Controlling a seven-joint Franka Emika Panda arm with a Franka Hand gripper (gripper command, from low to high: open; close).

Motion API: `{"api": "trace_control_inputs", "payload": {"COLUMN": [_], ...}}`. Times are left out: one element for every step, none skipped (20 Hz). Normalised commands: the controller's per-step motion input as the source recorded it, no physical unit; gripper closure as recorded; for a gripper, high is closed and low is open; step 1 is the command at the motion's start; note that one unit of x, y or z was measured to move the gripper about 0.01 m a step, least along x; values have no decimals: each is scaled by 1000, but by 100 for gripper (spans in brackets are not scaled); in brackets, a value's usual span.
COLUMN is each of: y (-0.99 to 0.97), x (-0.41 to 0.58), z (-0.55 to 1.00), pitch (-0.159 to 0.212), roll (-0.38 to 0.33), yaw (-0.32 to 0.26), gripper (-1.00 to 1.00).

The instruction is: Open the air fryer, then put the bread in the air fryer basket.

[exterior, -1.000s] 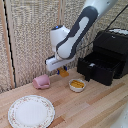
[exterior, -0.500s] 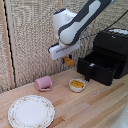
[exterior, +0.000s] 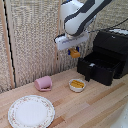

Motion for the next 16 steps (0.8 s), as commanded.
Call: {"api": "trace_control_inputs", "payload": {"y": [-183,-180,-194,-243,-283,-326,-400,-460,-494,-537,-631,-711,-769,-786,-806,-823], "x": [194,191,200,223,240,260,274,289,300,309,280,226,203,191,171,140], "z": [383,363,351,354,366,383,426,454,460,480,489,454,443,429,414,389], "pitch": [-38,-46,-51,-54,-52,-50,-40,-32,-31,-27,-19,-16,-15,-14,-12,-10], "roll": [-16,-17,-16,-12,-9,0,0,0,0,0,0,0,1,5,6,9], "yaw": [-305,-306,-301,-288,-275,-259,-239,-221,-211,-196,-174,-154,-136,-130,-125,-121], "gripper": [100,100,100,100,100,100,100,100,100,100,100,100,100,100,100,100]}}
